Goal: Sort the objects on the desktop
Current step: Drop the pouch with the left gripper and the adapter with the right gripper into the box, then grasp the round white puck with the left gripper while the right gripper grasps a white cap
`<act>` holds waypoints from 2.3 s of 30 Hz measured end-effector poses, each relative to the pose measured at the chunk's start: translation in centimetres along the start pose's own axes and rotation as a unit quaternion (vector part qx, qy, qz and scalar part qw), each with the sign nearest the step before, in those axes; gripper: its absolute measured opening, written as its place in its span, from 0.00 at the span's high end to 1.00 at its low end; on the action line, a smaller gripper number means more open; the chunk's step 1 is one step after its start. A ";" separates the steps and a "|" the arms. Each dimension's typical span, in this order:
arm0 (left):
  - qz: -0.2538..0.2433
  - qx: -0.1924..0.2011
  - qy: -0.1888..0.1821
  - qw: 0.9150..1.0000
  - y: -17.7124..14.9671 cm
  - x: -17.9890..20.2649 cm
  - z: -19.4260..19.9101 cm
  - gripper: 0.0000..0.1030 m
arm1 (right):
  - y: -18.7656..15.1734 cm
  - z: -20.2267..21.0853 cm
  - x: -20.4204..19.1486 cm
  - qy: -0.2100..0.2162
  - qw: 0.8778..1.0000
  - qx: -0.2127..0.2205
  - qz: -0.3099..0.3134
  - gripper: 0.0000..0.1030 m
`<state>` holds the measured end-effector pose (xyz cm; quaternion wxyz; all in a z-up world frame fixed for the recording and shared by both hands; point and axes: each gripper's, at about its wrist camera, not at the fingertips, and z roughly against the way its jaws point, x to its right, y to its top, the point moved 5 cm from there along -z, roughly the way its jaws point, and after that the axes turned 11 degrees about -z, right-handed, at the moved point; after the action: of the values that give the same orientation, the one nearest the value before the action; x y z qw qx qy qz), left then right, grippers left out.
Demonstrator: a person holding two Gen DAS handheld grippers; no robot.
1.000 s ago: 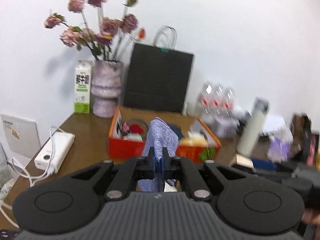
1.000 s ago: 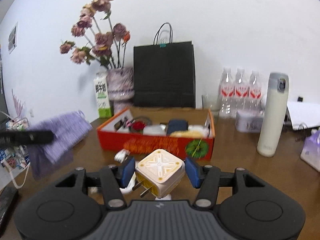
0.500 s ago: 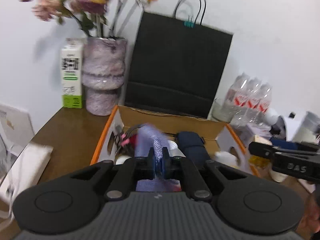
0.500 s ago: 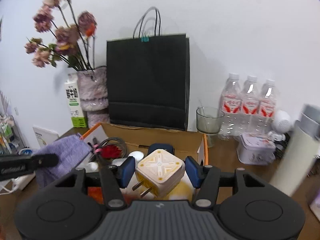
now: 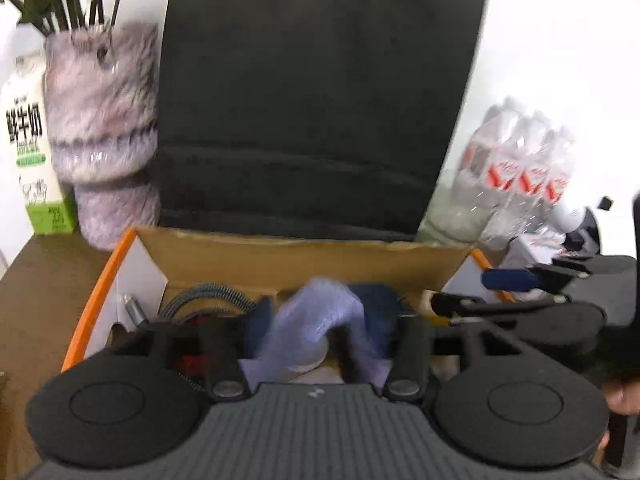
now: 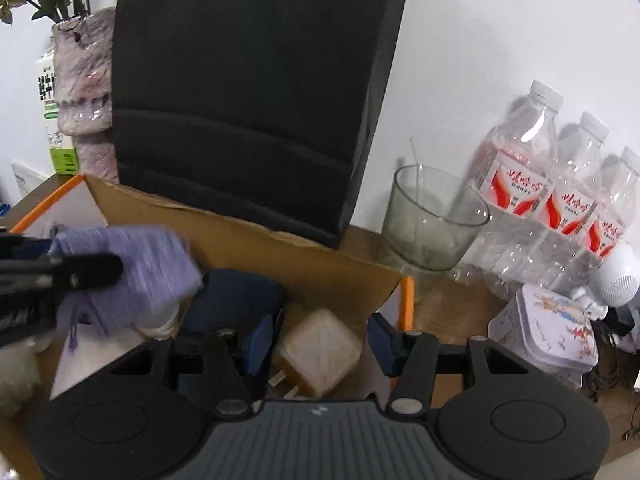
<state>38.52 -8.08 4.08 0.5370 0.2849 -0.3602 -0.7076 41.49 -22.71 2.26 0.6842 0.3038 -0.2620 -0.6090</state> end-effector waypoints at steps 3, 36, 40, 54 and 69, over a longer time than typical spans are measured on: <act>-0.031 0.010 0.012 0.999 0.1 0.4 1.5 0.29 | 0.5 2.3 0.3 0.024 0.998 0.034 -0.035 0.48; -0.011 0.000 0.086 0.996 -25.3 3.2 27.1 0.00 | -29.8 26.8 -6.5 0.023 0.994 0.062 -0.084 0.18; -0.038 0.006 0.092 0.995 -26.2 3.8 27.5 0.00 | -31.2 28.1 -6.7 0.032 0.992 0.079 -0.094 0.17; -0.025 -0.033 0.074 0.996 -27.6 3.6 25.9 0.00 | -31.6 26.5 -7.5 0.039 0.993 0.062 -0.096 0.16; -0.018 -0.022 0.071 0.997 -25.0 3.6 23.9 0.00 | -28.1 23.8 -4.5 -0.002 0.993 0.066 -0.101 0.17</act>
<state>4.83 -2.56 -2.55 0.5547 0.3294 -0.3002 -0.7026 4.67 -22.65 -2.25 0.5975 0.3719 -0.2704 -0.6569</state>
